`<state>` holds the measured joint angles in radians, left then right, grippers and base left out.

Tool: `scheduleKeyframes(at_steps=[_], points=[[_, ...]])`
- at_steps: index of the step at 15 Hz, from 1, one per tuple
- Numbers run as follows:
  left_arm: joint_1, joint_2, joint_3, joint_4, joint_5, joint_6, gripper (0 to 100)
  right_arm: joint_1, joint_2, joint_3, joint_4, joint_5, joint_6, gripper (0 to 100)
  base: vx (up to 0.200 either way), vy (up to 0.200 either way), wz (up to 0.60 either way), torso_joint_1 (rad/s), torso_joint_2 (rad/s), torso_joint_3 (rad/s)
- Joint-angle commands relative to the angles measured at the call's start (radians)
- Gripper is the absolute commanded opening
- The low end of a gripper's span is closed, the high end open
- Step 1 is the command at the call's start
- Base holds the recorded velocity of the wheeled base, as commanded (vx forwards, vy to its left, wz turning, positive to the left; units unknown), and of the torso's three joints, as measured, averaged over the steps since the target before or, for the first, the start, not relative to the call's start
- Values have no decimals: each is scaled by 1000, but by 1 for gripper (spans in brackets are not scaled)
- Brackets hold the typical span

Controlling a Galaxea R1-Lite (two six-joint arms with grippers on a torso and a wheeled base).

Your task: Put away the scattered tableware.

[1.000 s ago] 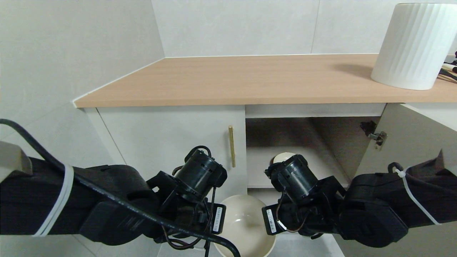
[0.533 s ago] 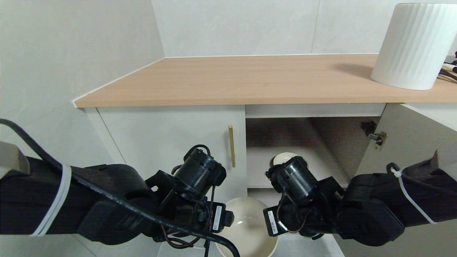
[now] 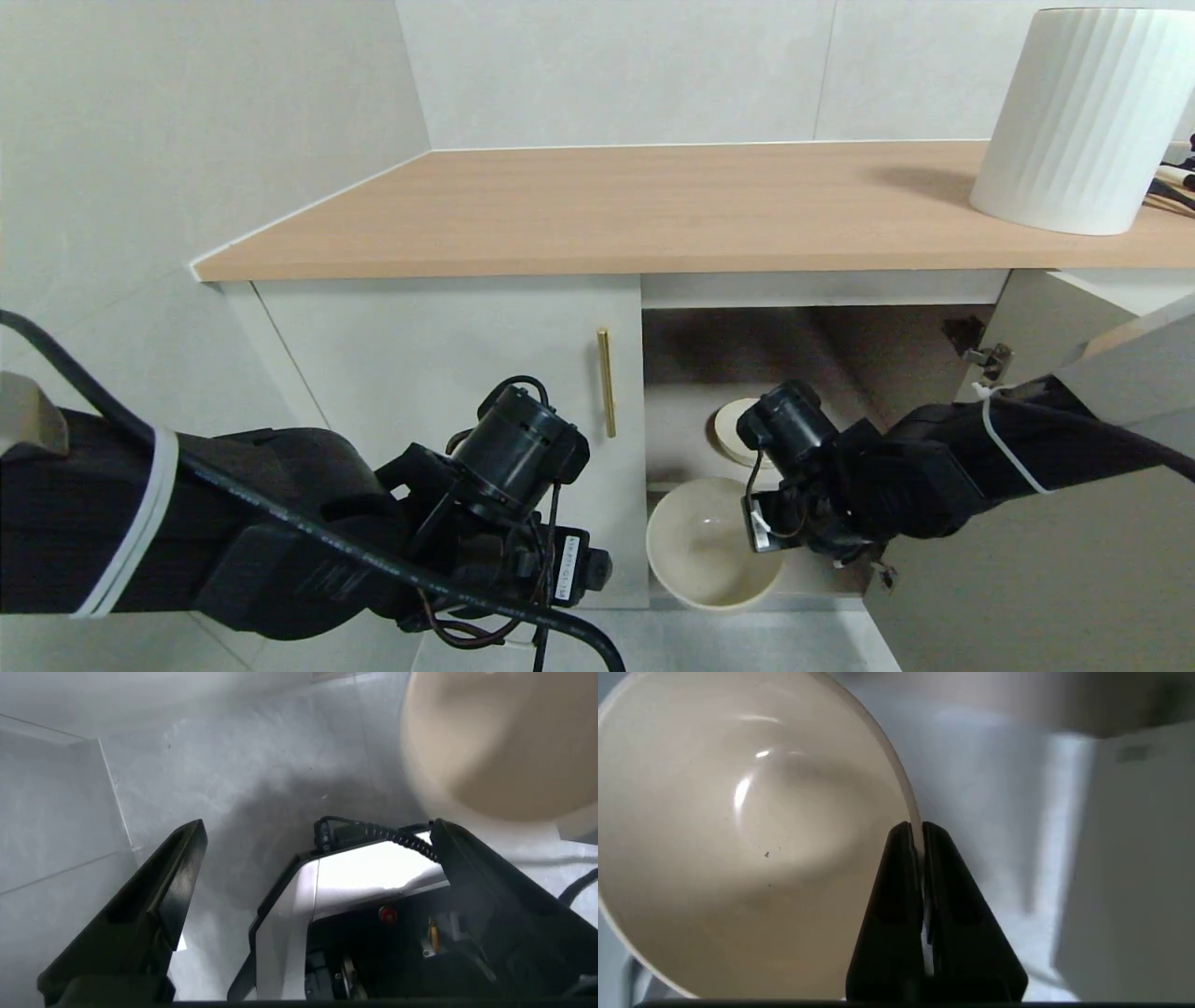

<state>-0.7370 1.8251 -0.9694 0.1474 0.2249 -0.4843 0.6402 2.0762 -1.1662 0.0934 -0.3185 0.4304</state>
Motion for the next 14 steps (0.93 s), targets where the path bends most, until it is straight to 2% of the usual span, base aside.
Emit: scheduleKeyframes(at_steps=[1, 3, 8, 14], points=[[-1, -1, 0, 0, 1, 0, 100, -79, 79, -76, -26, -34, 30, 0, 0, 0, 0, 0, 0, 0], [-1, -3, 0, 0, 1, 1, 100, -109, 122, -113, -113, -36, 125, 0, 0, 0, 0, 0, 0, 0], [-1, -3, 0, 0, 1, 1, 100, -178, 162, -125, -317, -44, 166, 0, 0, 0, 0, 0, 0, 0], [-1, -4, 0, 0, 1, 1, 100, -240, 229, -216, -337, -70, 228, 0, 0, 0, 0, 0, 0, 0]])
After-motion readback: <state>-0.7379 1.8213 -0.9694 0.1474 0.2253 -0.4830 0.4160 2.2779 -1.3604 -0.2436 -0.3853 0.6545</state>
